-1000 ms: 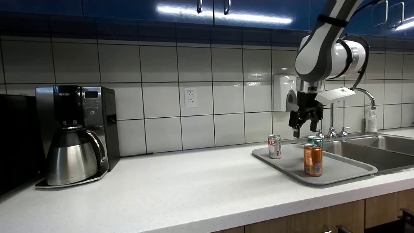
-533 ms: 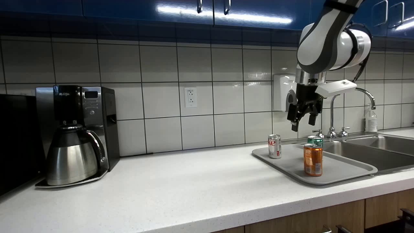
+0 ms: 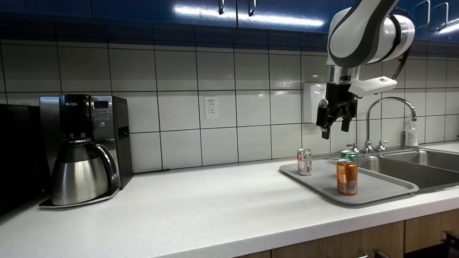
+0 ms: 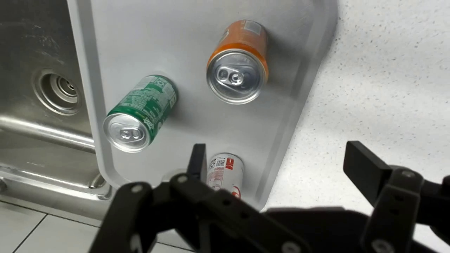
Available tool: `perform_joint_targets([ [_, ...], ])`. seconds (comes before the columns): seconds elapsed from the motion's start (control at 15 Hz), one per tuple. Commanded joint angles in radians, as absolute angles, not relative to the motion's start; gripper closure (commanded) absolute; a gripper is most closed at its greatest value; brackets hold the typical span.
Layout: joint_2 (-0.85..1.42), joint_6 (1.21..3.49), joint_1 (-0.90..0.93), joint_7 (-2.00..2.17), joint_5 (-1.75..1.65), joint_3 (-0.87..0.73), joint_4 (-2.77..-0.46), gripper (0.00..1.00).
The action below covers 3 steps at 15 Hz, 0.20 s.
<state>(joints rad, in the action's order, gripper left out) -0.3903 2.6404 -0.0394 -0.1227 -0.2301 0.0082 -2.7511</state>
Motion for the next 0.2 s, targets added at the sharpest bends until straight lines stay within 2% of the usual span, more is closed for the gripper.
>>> perform_joint_targets([
  [0.0, -0.401, 2.627, -0.037, -0.117, -0.23, 0.015, -2.752, 0.0],
  [0.13, -0.413, 2.618, -0.035, -0.11, -0.23, 0.022, -2.754, 0.0],
])
